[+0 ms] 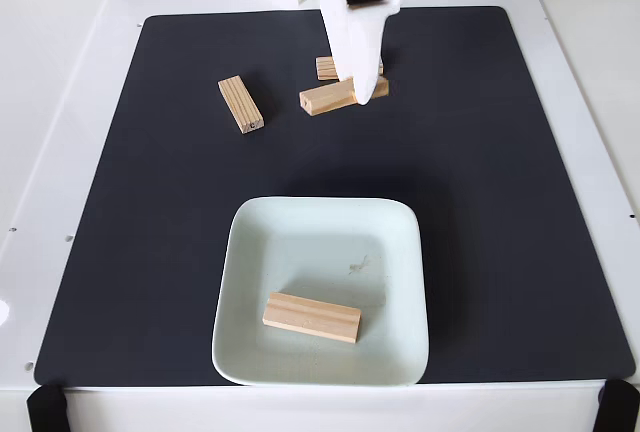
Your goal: Pick up the wooden block and place them on the plate.
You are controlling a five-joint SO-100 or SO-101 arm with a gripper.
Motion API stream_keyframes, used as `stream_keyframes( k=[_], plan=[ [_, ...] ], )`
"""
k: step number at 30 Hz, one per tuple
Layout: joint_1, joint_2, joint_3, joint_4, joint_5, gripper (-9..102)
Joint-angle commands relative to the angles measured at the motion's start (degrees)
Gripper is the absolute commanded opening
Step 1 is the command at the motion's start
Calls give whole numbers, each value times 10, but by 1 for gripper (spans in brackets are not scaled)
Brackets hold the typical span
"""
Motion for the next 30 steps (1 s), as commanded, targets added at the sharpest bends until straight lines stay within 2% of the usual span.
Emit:
stream_keyframes(
  k=[1,20,28,30],
  plan=[
    [3,-54,-115,-5,40,-1],
    [33,-425,-667,-5,169,-1],
    [60,-522,-783,-8,200,0],
    [69,-534,-784,-33,200,0]
  ],
)
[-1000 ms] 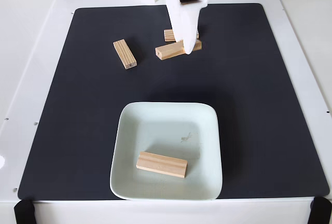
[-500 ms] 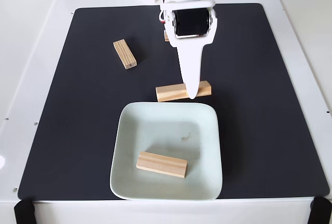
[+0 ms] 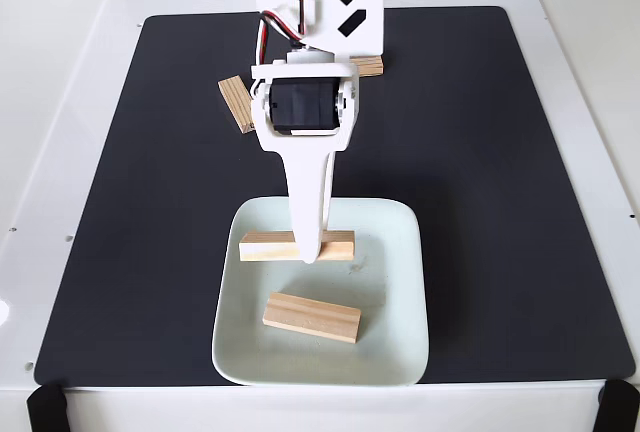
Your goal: Pick up the wooden block and place them on the plate.
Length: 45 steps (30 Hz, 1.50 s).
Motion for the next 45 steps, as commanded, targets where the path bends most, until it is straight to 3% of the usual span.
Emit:
stream_keyframes(
  k=[1,5,40,42,45],
  plan=[
    [10,-4,-31,-44,4,0],
    [11,-15,-22,-82,1,0],
    [-29,-18,52,-82,2,0],
    [-27,-18,52,-80,4,3],
    [-26,-18,62,-77,4,16]
  ],
)
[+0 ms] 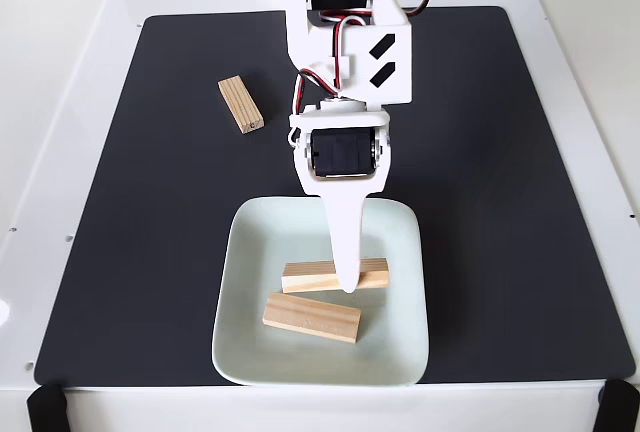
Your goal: Pick up the wooden block and place them on the plate.
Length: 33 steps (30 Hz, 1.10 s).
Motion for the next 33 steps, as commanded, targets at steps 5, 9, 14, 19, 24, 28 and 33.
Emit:
stream_keyframes(
  k=[5,9,14,19,24,28,33],
  plan=[
    [7,11,26,-7,4,37],
    [8,17,27,-5,4,40],
    [9,38,27,-1,4,40],
    [9,160,116,0,4,40],
    [7,351,295,0,4,30],
    [6,501,446,0,4,11],
    [9,658,619,0,4,1]
  ],
)
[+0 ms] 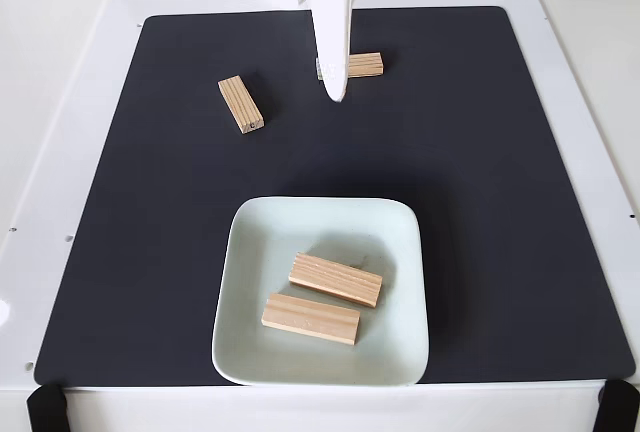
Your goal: Pick up the wooden block and place them on the plate.
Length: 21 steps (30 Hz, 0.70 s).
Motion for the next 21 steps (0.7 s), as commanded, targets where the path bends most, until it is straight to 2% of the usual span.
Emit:
stream_keyframes(
  k=[1,9,14,21],
  plan=[
    [0,130,105,1,4,1],
    [-2,349,387,39,4,1],
    [1,443,495,33,5,1],
    [-18,501,561,32,139,1]
  ],
)
